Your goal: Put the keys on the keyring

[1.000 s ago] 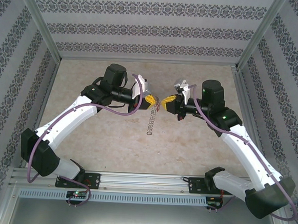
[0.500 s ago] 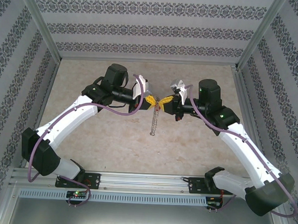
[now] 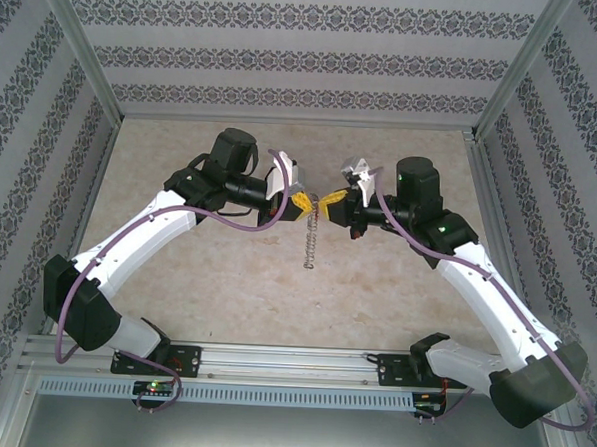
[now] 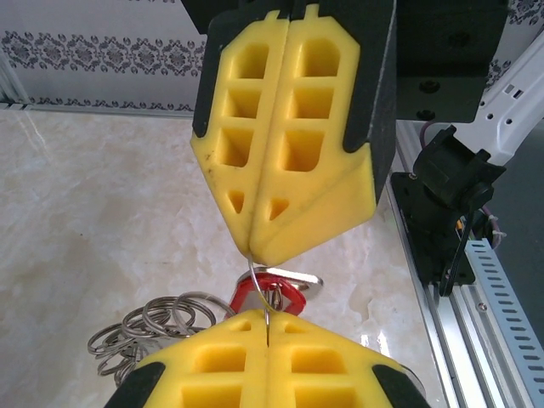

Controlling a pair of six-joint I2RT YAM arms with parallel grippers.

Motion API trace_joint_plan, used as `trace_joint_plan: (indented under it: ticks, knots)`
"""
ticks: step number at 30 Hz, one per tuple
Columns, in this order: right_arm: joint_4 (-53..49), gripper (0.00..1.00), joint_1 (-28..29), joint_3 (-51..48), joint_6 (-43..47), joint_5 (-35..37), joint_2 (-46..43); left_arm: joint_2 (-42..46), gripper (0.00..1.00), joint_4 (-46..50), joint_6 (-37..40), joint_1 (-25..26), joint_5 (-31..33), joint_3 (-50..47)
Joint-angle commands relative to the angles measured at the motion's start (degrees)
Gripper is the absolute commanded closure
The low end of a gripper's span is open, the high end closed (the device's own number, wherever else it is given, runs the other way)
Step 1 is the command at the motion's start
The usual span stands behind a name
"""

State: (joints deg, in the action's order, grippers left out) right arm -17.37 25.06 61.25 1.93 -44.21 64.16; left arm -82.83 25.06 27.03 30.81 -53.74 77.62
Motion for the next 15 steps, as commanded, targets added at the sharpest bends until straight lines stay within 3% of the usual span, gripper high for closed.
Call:
trace_joint_plan:
  ticks: [1,15]
  knots:
    - [0.9,1.00,-0.9,-0.5,0.7,1.5,-0.3,1.8,1.00,-2.6,0.8,1.2,-1.7,1.3]
    - [1.6,1.00,-1.8,-4.6,-1.1,3.3,-3.2,3.3,1.00,-5.8,-1.0,1.2,-0.3,0.1]
